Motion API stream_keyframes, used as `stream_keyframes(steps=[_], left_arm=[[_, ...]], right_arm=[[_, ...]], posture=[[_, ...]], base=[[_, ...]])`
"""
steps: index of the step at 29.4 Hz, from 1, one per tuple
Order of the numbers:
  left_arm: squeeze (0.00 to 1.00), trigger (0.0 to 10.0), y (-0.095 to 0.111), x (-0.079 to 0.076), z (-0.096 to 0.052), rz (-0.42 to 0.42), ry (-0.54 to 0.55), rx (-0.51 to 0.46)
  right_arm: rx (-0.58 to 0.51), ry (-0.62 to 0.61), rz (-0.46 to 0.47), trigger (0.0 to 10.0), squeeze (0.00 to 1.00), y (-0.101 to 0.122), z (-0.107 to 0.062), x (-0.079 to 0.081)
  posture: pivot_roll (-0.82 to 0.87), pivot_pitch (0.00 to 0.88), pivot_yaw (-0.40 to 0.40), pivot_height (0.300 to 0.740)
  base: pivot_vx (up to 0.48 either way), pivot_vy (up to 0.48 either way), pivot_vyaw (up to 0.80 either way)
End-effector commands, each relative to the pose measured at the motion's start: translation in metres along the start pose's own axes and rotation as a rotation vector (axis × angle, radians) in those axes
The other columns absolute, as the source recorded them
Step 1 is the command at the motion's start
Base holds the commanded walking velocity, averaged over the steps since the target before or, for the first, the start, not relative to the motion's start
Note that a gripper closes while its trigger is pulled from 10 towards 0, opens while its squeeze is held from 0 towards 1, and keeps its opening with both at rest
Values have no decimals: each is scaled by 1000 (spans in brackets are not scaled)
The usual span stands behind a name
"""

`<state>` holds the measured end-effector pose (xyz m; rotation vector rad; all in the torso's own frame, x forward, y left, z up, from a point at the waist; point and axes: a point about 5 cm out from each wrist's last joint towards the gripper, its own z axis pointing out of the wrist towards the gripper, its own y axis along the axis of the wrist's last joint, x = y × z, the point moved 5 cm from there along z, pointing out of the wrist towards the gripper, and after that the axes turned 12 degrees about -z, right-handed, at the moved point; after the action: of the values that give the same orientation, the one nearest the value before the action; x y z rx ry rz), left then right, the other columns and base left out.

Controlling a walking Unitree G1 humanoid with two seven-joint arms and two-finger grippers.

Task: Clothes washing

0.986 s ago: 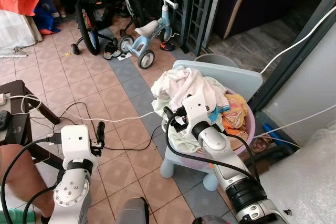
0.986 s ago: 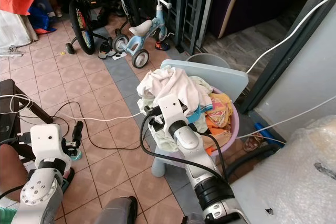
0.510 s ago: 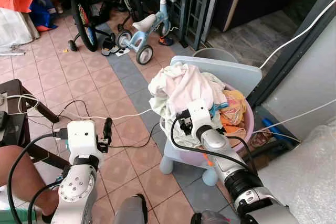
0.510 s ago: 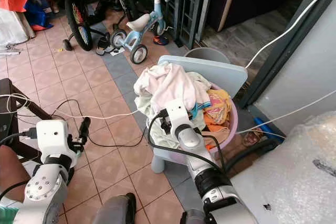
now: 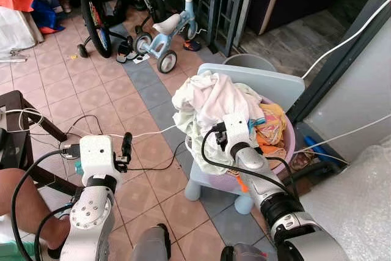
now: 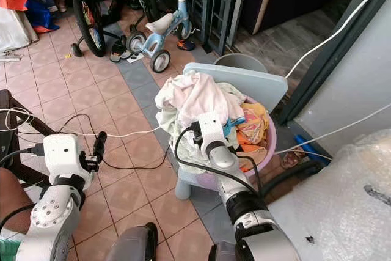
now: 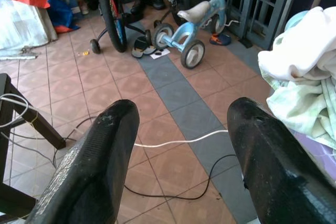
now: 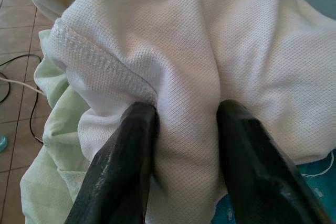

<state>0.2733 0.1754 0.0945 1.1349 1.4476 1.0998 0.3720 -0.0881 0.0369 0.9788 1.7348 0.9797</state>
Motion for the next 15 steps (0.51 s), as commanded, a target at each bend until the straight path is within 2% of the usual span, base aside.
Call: stream_keyframes(steps=[1,10,13,15], left_arm=[[0,10000,-2,1,2,-4,0,7],[0,10000,0,-2,10,0,-14,-2],[0,10000,-1,-4,14,1,-21,-4],[0,10000,1,-7,16,-1,-32,-10]], right_arm=[[-9,-15,20,0,0,3,1,-3],[-45,-61,54,0,0,9,2,-14],[-81,-79,71,0,0,16,2,-18],[-140,-114,112,0,0,27,1,-27]], posture=[[146,153,7,740],[129,129,21,740],[121,116,29,740],[116,107,34,740]], base=[[0,0,0],[0,0,0],[0,0,0],[0,0,0]])
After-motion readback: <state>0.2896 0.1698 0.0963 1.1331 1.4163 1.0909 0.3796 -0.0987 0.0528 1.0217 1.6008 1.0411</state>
